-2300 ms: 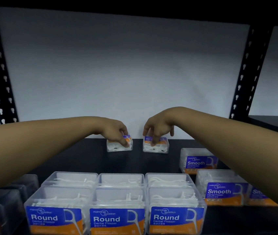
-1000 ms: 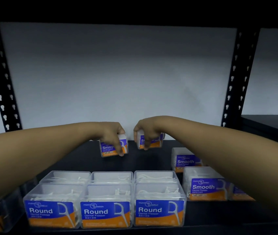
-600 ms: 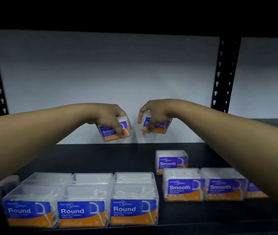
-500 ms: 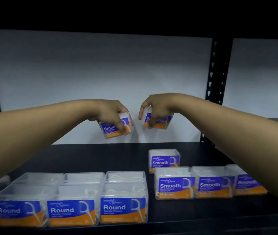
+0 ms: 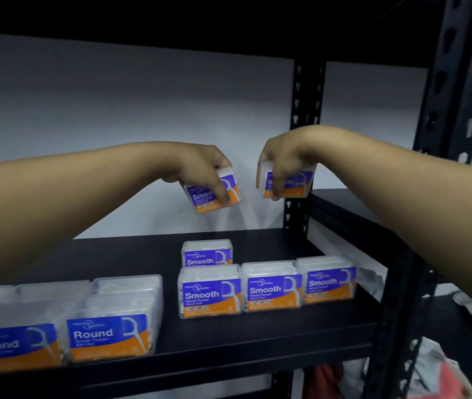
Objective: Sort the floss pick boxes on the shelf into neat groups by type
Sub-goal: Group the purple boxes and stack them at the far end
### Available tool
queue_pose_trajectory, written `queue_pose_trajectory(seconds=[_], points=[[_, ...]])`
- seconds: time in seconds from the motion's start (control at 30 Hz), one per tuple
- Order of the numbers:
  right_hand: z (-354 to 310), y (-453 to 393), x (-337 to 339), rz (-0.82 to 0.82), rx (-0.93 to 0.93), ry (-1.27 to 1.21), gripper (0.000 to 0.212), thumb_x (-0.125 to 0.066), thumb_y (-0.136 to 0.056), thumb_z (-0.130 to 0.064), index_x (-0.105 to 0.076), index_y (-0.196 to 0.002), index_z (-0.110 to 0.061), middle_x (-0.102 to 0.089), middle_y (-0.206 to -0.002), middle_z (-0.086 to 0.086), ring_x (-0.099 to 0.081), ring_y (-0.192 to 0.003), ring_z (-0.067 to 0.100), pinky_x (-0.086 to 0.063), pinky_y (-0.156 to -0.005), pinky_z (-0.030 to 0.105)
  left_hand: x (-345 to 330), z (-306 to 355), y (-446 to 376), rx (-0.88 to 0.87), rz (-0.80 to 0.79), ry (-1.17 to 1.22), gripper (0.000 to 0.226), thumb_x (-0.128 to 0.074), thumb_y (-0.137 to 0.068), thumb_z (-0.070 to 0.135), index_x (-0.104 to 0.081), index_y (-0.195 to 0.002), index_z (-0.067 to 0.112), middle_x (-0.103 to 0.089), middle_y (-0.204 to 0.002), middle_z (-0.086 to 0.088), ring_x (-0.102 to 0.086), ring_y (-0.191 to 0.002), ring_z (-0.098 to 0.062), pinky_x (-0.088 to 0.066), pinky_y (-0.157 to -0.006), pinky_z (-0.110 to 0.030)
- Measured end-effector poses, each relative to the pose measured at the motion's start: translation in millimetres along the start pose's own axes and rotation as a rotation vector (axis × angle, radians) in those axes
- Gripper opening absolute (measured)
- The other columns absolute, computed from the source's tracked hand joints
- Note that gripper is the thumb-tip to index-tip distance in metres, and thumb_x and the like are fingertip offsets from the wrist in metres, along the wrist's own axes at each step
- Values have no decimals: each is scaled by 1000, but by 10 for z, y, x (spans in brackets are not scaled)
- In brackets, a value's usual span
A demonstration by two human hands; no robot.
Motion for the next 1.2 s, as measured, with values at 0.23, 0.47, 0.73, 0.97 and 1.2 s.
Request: queue_pose_trajectory(seconds=[0.23,0.47,0.73,0.97,1.2], points=[[46,-19,-266,-70,-44,289,66,-92,-69,-42,-68,-127,-20,-70,-116,3,-69,-102,28,-57,-93,41,-365,348,-183,-11,-67,-38,27,-88,-76,17,-73,-99,19,-77,-105,-7,-75,-96,-28,-62,-89,-49],[48,-100,-645,-233,-10,408,70,-89,-75,-40,-61,-138,-24,-69,-123,2,-69,-109,29,-55,-101,47,-736,442,-257,12,-123,-96,42,-88,-76,21,-73,-114,15,-77,-109,-6,-75,-98,-26,-62,-88,-47],[33,-70,-953,-362,27,323,55,-83,-84,-27,-65,-135,-18,-71,-124,3,-70,-105,26,-56,-98,43,-1049,403,-319,144,-255,-133,34,-87,-76,18,-73,-107,17,-78,-109,-8,-76,-97,-29,-62,-88,-50],[7,-38,-1094,-442,95,201,51,-75,-92,-16,-60,-141,-19,-65,-134,8,-67,-91,22,-58,-80,37,-1166,365,-186,190,-311,-161,45,-85,-79,30,-70,-119,16,-78,-111,-2,-76,-100,-25,-61,-93,-46],[28,193,-934,-347,87,-77,58,-70,-94,-21,-50,-149,-20,-52,-147,7,-56,-116,25,-53,-40,22,-843,188,137,231,-112,82,53,-65,-89,55,-62,-128,18,-68,-122,5,-65,-116,-22,-51,-105,-51]])
Point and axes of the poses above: each hand's wrist, its own y-axis away from the middle knuckle, its own x-axis out of the back of the hand, z = x × y, the point moved 3 cm from there along -y, towards the middle knuckle
